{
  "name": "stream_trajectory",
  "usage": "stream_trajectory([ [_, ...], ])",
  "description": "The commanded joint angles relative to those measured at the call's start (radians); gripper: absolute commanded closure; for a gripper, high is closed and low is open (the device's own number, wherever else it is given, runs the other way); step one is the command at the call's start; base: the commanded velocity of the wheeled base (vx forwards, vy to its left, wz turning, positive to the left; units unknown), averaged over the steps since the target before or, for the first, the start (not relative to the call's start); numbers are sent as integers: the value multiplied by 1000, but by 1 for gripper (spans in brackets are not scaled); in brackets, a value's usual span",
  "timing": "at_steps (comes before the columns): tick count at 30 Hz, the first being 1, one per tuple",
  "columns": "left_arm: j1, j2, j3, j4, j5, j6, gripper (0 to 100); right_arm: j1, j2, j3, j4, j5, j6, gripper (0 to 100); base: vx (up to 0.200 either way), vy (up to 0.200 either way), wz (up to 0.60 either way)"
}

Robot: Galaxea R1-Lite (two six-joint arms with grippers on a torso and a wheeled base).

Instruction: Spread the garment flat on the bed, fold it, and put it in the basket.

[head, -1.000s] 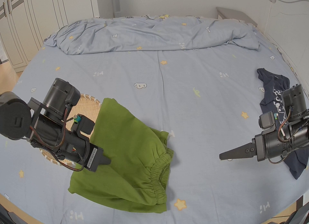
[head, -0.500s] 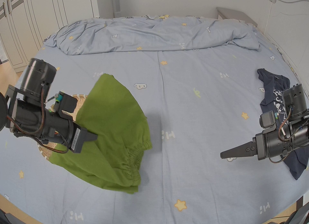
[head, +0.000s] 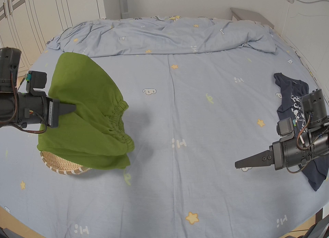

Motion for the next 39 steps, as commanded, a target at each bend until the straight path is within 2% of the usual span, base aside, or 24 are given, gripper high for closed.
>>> stream_trajectory([
  [1,76,-9,-4,-27,-57,-14,100,0,-4,-2,0,0,0,0,0,0,0],
  [2,99,-12,-13,-30,-92,-29,100,0,-9,-2,0,0,0,0,0,0,0],
  [4,111,-11,-20,-30,-104,-37,100,0,-12,-2,0,0,0,0,0,0,0],
  [14,168,23,-23,-88,-107,-90,100,0,-23,-2,0,0,0,0,0,0,0],
  [21,245,193,-20,-121,-107,-92,100,0,-27,0,1,0,0,0,0,0,0],
  [25,343,308,-12,-119,-107,-92,100,0,-29,0,1,0,0,0,0,0,0],
  [28,380,354,-6,-119,-107,-92,100,1,-38,0,3,0,0,0,0,0,0],
  [33,412,457,-27,-122,-103,-92,100,1,-49,-5,23,0,0,0,0,0,0],
  [39,409,514,-26,-113,-96,-81,100,0,-58,-8,28,0,0,0,0,0,0],
])
